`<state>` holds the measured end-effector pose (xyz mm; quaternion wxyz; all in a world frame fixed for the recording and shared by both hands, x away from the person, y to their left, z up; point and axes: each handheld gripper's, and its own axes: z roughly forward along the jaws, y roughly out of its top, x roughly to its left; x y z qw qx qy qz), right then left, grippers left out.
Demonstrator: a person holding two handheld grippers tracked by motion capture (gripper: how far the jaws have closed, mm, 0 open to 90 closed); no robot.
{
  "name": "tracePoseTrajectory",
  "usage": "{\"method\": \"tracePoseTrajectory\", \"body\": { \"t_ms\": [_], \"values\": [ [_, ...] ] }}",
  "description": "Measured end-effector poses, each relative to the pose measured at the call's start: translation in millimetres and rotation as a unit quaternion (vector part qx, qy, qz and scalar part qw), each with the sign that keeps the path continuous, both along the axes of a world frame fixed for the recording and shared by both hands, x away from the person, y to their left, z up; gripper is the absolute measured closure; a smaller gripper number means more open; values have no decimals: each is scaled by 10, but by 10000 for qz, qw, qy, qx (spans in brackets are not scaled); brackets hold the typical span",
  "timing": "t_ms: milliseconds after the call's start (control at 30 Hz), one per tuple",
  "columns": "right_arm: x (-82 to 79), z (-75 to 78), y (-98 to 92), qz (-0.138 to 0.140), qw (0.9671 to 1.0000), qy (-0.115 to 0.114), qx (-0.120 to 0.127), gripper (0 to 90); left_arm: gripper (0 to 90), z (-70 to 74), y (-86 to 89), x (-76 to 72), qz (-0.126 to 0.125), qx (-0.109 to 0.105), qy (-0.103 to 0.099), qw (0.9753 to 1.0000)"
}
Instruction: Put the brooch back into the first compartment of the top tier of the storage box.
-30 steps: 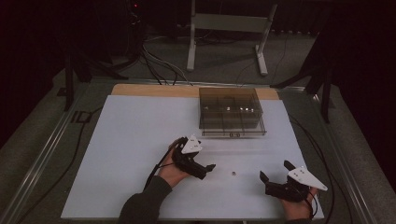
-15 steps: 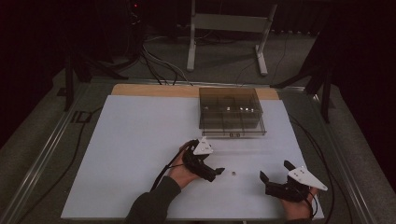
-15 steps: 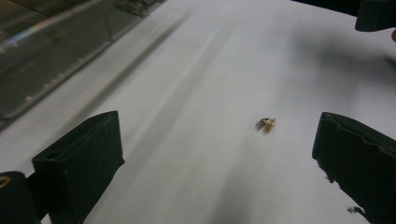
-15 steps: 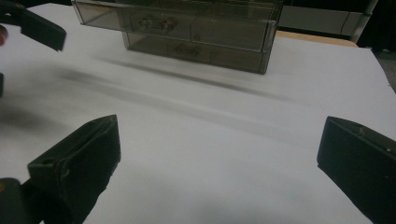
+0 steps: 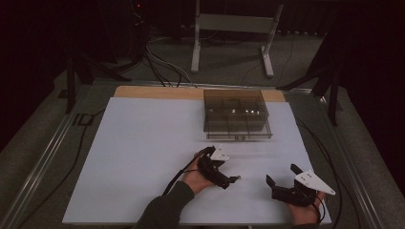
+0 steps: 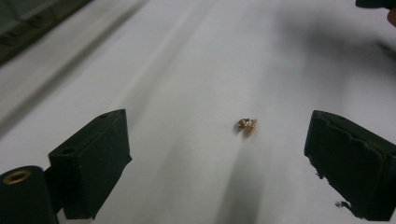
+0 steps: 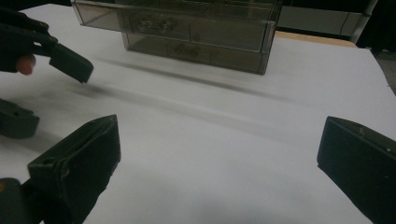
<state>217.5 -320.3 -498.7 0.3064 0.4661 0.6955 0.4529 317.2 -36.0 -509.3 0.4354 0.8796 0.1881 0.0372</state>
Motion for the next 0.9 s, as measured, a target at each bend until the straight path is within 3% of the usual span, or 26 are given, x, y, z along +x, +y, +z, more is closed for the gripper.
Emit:
{"method": "tracePoseTrajectory", "body": {
  "t_ms": [167,333,500,700,900],
  "values": [
    [1,0,0,5,10000,-2,-2,0,130,-28,-81,3,-66,27,61,10000],
    [1,0,1,8,10000,1,-3,0,170,-64,-194,-34,-123,173,-17,9998],
    [0,0,-2,4,10000,2,2,0,411,-100,-296,-86,-294,387,-136,9987],
    [0,1,-4,5,10000,-5,6,0,585,-126,-393,-113,-461,728,-289,9959],
    [0,1,-8,2,10000,-4,28,0,715,-126,-383,-96,-445,715,-304,9960]
  ]
}}
